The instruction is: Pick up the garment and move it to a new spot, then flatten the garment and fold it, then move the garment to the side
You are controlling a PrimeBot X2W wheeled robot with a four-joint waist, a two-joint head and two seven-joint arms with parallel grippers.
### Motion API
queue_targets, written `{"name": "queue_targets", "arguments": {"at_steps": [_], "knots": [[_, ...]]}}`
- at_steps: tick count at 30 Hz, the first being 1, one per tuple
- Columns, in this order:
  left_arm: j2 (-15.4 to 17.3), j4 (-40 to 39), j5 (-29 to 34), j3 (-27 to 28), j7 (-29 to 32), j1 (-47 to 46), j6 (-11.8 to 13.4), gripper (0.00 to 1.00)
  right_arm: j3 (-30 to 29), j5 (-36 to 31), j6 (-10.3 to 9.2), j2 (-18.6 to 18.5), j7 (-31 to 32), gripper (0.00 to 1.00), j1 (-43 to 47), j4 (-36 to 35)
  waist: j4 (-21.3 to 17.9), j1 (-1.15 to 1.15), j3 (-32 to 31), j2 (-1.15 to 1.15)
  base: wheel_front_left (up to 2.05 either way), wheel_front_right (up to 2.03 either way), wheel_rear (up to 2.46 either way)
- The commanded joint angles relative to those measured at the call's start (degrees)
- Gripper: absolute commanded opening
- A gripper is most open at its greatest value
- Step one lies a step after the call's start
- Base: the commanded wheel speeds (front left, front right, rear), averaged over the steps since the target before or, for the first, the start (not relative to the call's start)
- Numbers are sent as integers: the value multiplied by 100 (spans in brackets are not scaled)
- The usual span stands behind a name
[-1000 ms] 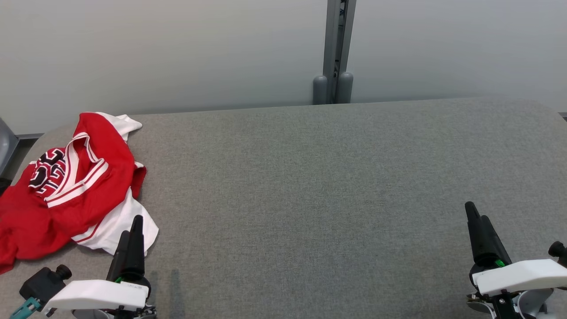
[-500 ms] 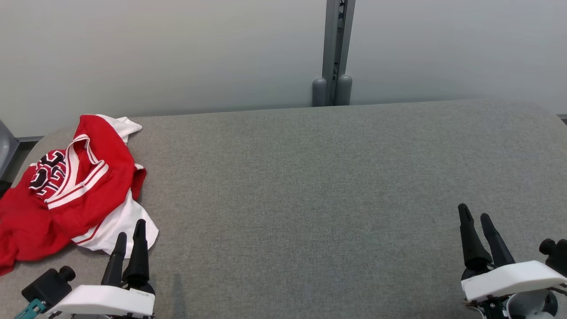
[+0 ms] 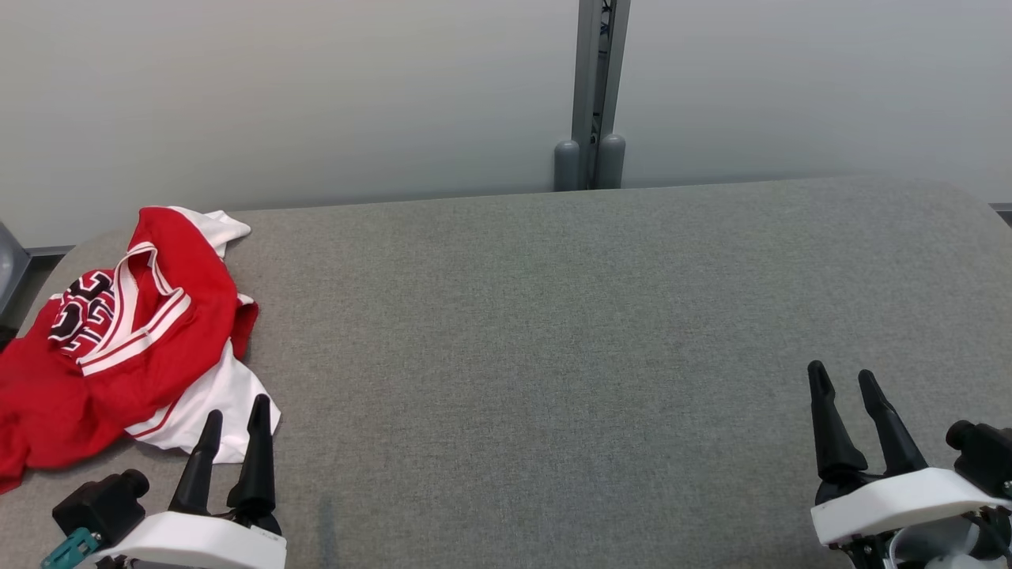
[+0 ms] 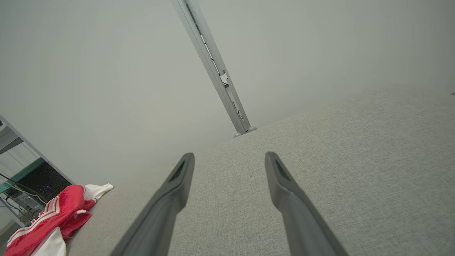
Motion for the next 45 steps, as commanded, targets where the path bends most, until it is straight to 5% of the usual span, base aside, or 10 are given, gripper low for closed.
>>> {"name": "queue_targets", "arguments": {"at_steps": [1,45], "knots": [[62,-61,143,10,-40,-6,-7,100,2,-134,27,-59,-49,100,-7,-89,-1,0,0,0,0,0,0],[174,74,2498,221,-618,280,133,100,-145,-2343,26,-66,-634,100,124,161,38,0,-42,0,0,0,0]]}}
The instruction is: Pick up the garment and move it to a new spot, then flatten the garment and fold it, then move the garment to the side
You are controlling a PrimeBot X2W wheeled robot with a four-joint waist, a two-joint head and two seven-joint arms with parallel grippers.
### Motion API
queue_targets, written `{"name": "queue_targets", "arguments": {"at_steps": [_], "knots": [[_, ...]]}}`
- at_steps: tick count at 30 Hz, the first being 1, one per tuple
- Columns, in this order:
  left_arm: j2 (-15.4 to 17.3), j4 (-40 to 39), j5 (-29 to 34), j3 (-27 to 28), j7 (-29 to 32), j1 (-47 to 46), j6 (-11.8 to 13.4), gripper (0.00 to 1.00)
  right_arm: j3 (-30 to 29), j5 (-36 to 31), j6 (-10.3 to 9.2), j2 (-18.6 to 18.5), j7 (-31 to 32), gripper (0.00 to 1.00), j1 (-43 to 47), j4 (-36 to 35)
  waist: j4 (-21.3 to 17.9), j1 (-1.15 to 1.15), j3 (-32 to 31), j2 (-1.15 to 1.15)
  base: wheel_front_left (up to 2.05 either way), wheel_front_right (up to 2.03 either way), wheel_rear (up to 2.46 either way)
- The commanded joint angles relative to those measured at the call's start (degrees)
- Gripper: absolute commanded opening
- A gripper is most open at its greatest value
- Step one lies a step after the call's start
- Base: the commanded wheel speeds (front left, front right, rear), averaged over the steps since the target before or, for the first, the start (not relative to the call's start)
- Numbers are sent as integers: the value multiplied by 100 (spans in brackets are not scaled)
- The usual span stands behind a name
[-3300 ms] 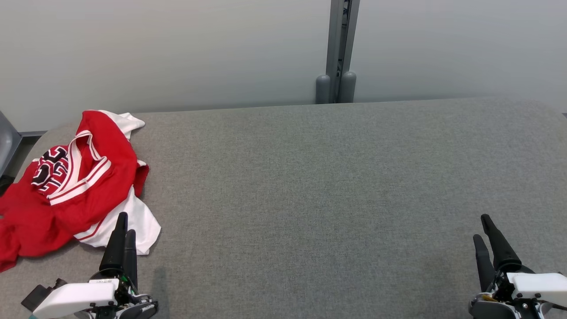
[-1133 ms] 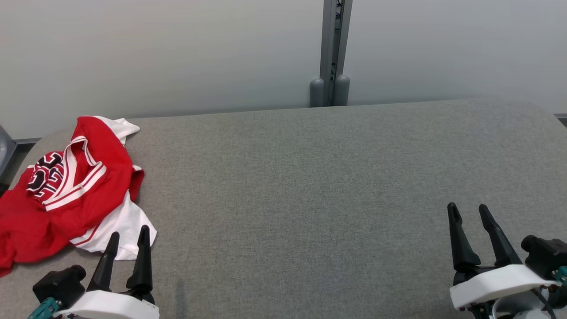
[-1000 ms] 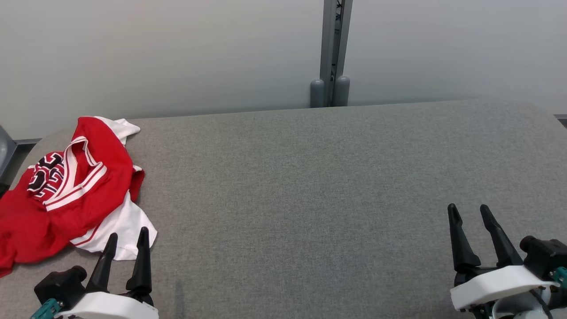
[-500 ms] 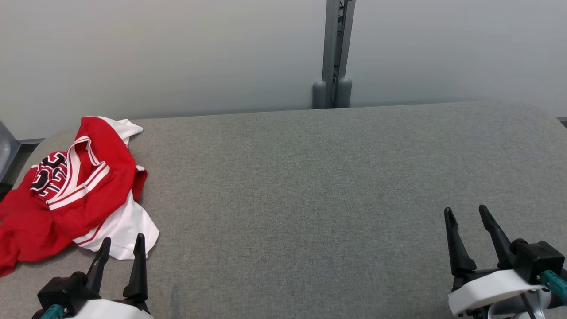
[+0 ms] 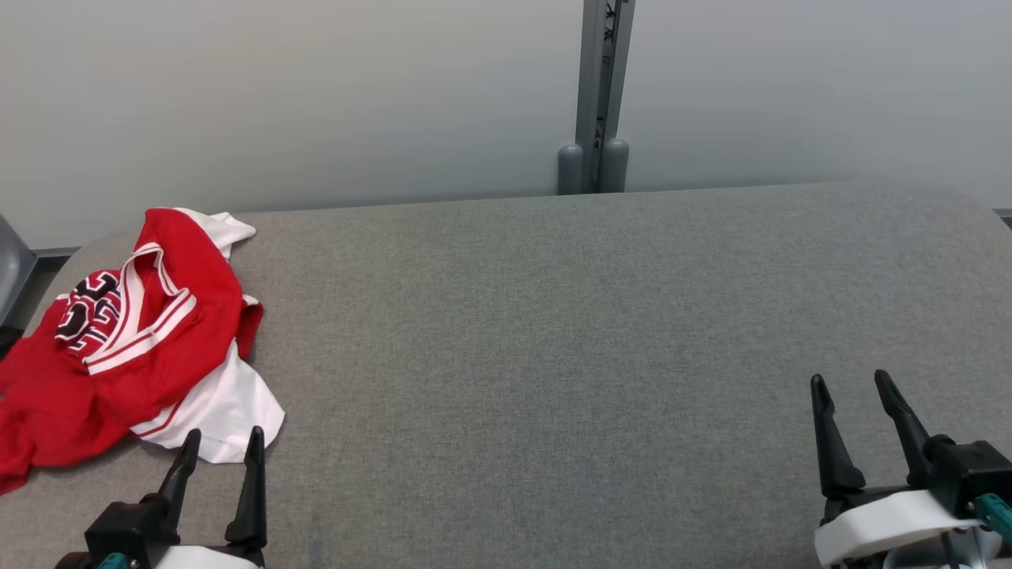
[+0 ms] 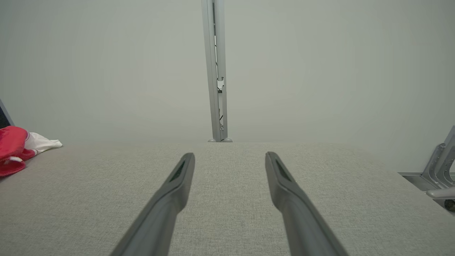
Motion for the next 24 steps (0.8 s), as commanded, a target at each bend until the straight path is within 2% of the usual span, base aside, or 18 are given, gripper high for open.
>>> {"name": "queue_targets", "arguments": {"at_steps": [1,19,24], "knots": [[19,-17,109,30,-44,-4,13,100,-38,-103,10,0,-60,100,41,-45,-3,0,2,0,0,0,0],[-47,15,769,182,-229,0,-37,100,-158,-700,13,80,-253,100,86,-12,9,0,-4,0,0,0,0],[-63,21,750,223,-230,-18,-53,100,-262,-543,13,127,-244,100,95,56,13,0,-6,0,0,0,0]]}}
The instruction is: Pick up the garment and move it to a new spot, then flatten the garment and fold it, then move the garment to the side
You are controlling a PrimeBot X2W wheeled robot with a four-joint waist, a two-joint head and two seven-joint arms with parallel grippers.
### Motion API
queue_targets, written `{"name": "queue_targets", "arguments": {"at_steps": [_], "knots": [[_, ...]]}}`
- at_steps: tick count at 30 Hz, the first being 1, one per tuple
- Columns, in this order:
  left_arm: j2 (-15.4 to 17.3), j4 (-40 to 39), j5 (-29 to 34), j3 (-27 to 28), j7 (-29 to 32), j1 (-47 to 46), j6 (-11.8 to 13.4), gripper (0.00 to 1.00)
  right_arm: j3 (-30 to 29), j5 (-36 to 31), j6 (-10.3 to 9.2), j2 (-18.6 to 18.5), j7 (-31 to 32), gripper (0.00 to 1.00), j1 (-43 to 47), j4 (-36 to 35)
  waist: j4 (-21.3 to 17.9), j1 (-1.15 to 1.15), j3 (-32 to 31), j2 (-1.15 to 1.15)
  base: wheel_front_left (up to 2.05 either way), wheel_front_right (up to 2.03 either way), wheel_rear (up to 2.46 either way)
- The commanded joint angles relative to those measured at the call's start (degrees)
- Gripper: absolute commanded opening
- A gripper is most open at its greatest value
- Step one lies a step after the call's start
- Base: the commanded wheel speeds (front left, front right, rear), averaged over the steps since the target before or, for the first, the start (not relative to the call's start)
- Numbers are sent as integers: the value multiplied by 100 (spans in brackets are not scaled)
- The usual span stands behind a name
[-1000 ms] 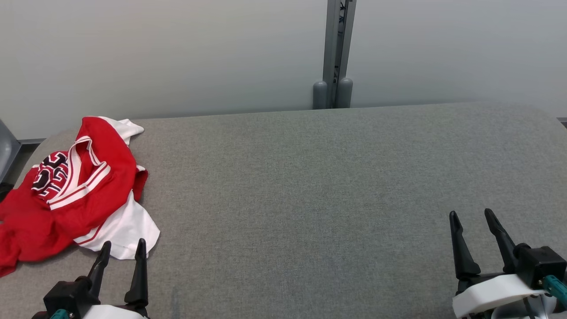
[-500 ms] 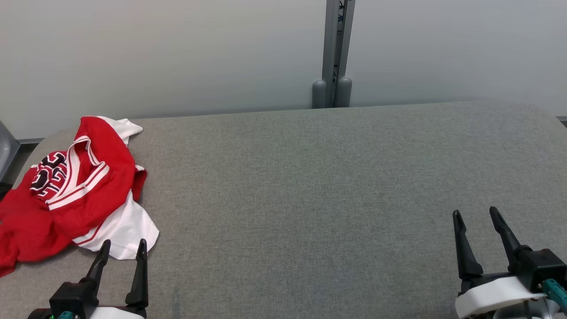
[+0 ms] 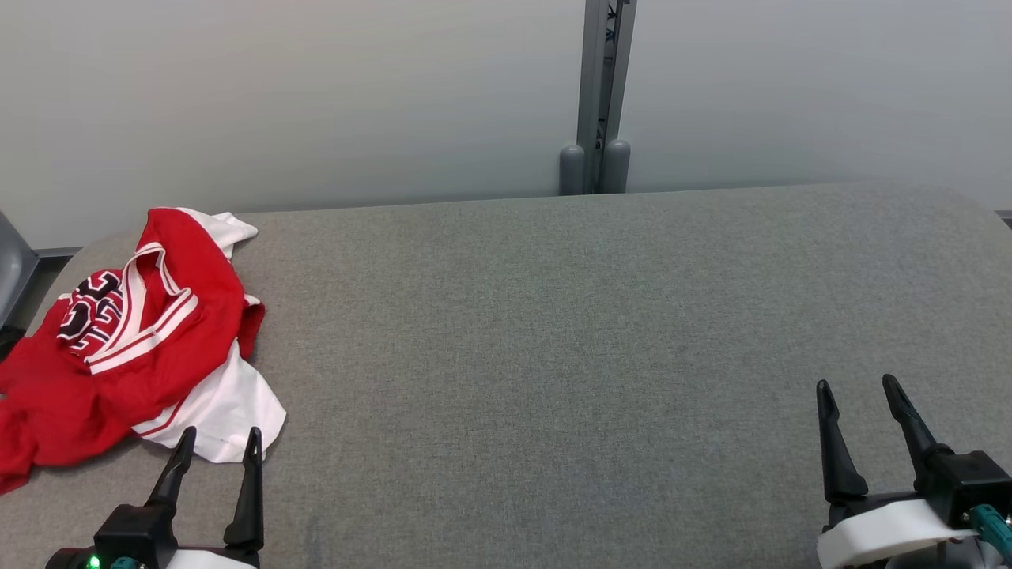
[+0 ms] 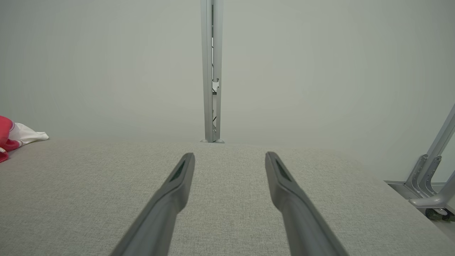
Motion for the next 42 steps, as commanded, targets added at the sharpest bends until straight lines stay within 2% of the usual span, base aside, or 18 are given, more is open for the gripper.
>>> {"name": "queue_targets", "arguments": {"at_steps": [1,14,17,20,21,26,30,37,42], "knots": [[13,9,8,34,-27,-21,-18,100,-26,30,12,-4,-30,100,40,13,1,0,0,0,0,0,0],[-34,84,34,24,-28,-104,-65,100,-129,26,11,33,-30,100,105,8,110,0,-22,0,0,0,0],[-55,102,50,-35,-25,-163,-75,100,-156,29,12,28,-30,100,238,-3,436,0,-91,0,0,0,0],[-53,122,62,-71,-20,-176,-85,100,-178,35,12,22,-30,100,275,-5,567,0,-113,0,0,0,0],[-51,139,63,-86,-20,-160,-95,100,-132,30,11,16,-30,100,316,29,807,0,-171,0,0,0,0],[-41,212,46,-86,-20,32,-96,100,70,71,11,34,-30,100,310,90,1504,0,-347,0,0,0,0],[1,192,27,7,-20,218,-54,100,361,110,8,57,-30,100,189,152,1896,0,-446,0,0,0,0],[22,169,-61,-70,-20,185,-103,100,743,200,6,69,-30,100,46,212,2058,0,-344,0,0,0,0],[73,190,-297,-448,178,-640,-159,100,790,77,6,47,-30,100,-206,39,1989,0,415,0,0,0,0]]}}
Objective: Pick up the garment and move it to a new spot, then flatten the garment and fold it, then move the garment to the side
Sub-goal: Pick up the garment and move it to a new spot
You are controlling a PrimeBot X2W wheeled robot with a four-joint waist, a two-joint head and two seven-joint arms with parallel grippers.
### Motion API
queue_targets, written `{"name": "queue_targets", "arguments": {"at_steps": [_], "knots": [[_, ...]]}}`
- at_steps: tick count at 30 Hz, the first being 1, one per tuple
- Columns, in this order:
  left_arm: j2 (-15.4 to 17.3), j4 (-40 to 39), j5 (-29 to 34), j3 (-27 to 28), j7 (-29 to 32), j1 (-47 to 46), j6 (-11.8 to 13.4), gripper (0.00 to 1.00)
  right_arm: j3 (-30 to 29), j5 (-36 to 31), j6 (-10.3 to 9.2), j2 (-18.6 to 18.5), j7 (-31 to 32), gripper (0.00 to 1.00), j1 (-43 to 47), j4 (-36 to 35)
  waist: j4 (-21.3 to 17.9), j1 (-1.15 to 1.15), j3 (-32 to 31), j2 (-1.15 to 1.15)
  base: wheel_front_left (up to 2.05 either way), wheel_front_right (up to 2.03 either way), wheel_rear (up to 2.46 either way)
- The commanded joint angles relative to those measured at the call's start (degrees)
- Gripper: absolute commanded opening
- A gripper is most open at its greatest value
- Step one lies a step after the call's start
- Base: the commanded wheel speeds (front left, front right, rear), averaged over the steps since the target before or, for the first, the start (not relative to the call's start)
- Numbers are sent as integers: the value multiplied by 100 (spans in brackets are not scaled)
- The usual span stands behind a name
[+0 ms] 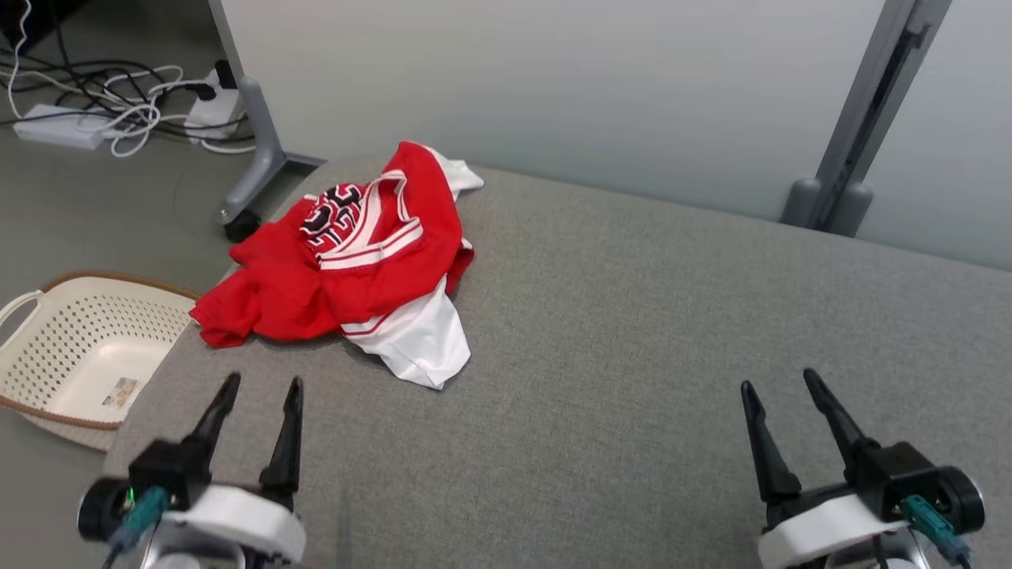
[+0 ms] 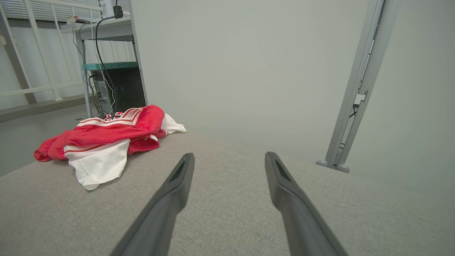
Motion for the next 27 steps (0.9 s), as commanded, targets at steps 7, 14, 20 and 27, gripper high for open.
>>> {"name": "queue_targets", "arguments": {"at_steps": [7,14,20,27], "knots": [[295,580,-330,-657,764,-2222,-37,100,27,-244,1,-221,-30,100,-691,-212,-308,0,1751,0,0,0,0],[477,2069,-619,-947,1351,-3726,-40,100,75,-357,1,-206,-30,100,-1087,-246,-598,0,2365,0,0,0,0],[619,3354,-744,-1016,1467,-4419,-39,99,158,-353,1,-124,-30,100,-1290,-269,-852,0,2509,0,0,0,0],[669,4020,-897,-1385,1189,-4612,-39,0,72,-294,1,-64,-30,100,-1209,-267,-896,0,2356,0,0,0,0]]}}
